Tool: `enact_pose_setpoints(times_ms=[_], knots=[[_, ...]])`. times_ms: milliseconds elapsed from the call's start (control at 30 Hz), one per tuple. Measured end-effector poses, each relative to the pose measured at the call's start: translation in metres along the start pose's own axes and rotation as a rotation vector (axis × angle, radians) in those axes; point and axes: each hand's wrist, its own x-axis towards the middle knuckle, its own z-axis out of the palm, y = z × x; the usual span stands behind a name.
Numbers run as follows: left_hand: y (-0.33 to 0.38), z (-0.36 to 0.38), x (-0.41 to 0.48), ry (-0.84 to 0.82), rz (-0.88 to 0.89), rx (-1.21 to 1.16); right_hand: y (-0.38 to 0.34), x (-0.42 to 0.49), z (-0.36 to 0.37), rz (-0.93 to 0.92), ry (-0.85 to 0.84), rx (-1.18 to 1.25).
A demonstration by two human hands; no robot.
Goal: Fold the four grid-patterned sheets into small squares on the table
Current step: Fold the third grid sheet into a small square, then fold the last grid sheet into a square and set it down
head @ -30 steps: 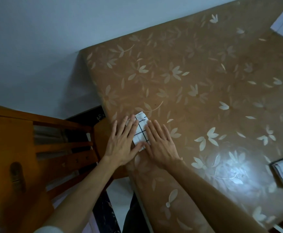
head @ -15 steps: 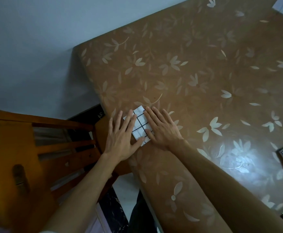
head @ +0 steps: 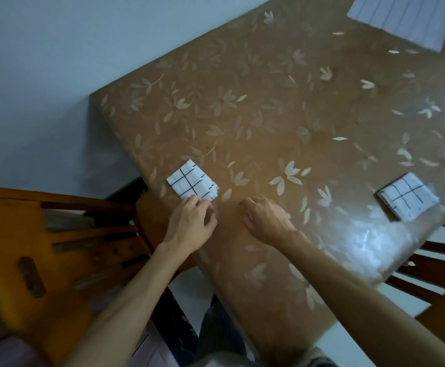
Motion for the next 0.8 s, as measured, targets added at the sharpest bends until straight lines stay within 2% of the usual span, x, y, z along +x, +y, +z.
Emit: enact_pose_setpoints(times_ms=[333, 533, 800], knots=[[0.15, 0.027, -0.052, -0.299, 0.04, 0.124, 0.083, -0.171, -0.021, 0.301, 0.064, 0.094], [0.259, 0.048, -0.1, -0.362, 0.058, 0.109, 0.14, -0.307, -0.047, 0.444, 0.161, 0.216], [0.405, 0.073, -0.139, -0.383, 0.248, 0.126, 0.204, -0.461, -0.073, 0.576, 0.285, 0.265]])
